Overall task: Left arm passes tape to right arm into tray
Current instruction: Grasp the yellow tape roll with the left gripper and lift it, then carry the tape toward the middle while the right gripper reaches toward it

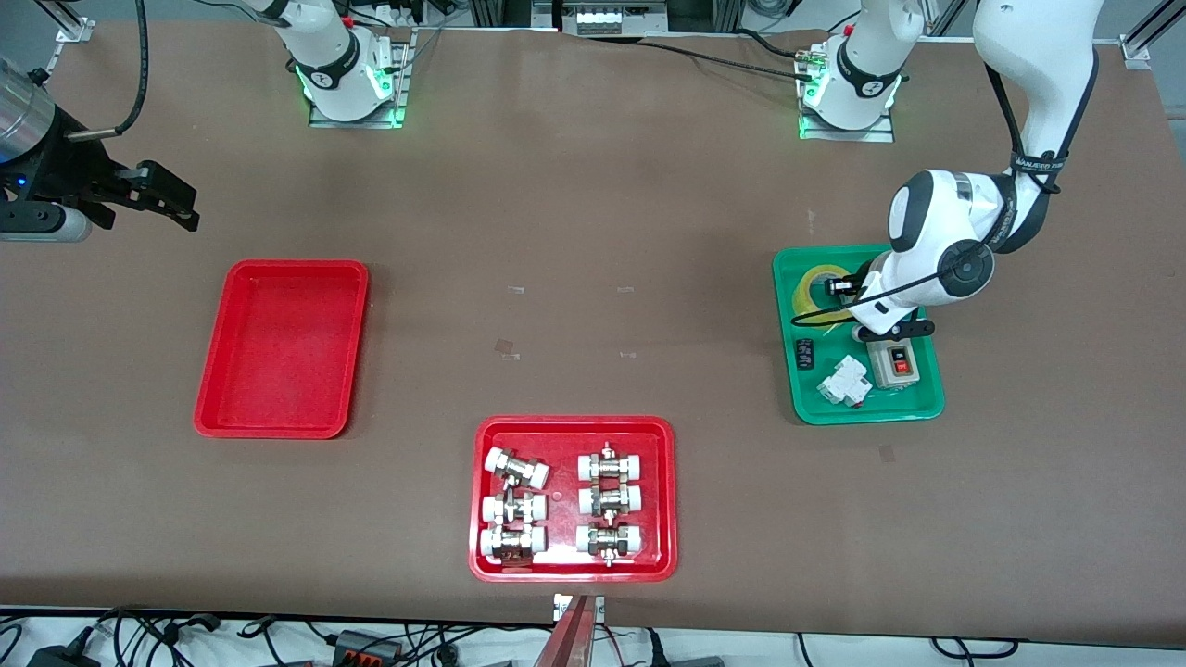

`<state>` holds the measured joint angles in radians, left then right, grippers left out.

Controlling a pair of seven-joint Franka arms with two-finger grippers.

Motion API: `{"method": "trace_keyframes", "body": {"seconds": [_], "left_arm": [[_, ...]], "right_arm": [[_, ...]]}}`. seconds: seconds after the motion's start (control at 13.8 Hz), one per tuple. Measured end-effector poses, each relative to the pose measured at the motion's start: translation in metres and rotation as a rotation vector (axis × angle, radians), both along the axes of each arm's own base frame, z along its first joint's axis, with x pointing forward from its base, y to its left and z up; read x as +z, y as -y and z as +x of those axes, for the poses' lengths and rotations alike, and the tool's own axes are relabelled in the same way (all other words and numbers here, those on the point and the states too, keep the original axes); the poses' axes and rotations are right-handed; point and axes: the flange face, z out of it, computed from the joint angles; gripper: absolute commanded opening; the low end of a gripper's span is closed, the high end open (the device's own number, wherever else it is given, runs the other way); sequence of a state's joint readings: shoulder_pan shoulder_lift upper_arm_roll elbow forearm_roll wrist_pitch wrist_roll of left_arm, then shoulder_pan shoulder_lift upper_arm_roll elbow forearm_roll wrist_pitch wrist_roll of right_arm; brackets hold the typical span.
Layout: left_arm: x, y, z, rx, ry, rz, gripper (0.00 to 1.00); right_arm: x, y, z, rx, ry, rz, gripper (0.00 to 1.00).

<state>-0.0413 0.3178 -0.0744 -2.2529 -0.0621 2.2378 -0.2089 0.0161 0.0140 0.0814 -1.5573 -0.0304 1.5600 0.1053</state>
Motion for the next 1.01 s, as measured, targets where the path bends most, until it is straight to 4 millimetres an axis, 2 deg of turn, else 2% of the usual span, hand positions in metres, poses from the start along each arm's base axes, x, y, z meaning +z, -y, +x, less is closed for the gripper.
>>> {"method": "trace_keyframes", "body": {"seconds": [0.07,0.43,0.58,0.65,0.8,0.87,1.01], "left_arm": [[-0.001,-0.001,0.000,0.003,-0.001,0.000,0.01],[0.007,-0.007,0.007,0.012,-0.024,0.001,0.01],[0.030,-0.005,0.022,0.007,-0.064,-0.001,0.01],[0.049,-0.004,0.034,0.003,-0.067,-0.004,0.01],[0.102,0.005,0.059,-0.018,-0.047,-0.012,0.01],[0.132,0.015,0.070,-0.039,-0.034,-0.019,0.01],[0.198,0.055,0.085,-0.108,0.019,-0.047,0.01]], "right_arm": [[0.000,0.000,0.000,0.000,0.000,0.000,1.00],[0.000,0.000,0.000,0.000,0.000,0.000,1.00],[0.000,0.000,0.000,0.000,0.000,0.000,1.00],[0.000,0.000,0.000,0.000,0.000,0.000,1.00],[0.000,0.000,0.000,0.000,0.000,0.000,1.00],[0.000,0.000,0.000,0.000,0.000,0.000,1.00],[0.000,0.000,0.000,0.000,-0.001,0.000,1.00]]}}
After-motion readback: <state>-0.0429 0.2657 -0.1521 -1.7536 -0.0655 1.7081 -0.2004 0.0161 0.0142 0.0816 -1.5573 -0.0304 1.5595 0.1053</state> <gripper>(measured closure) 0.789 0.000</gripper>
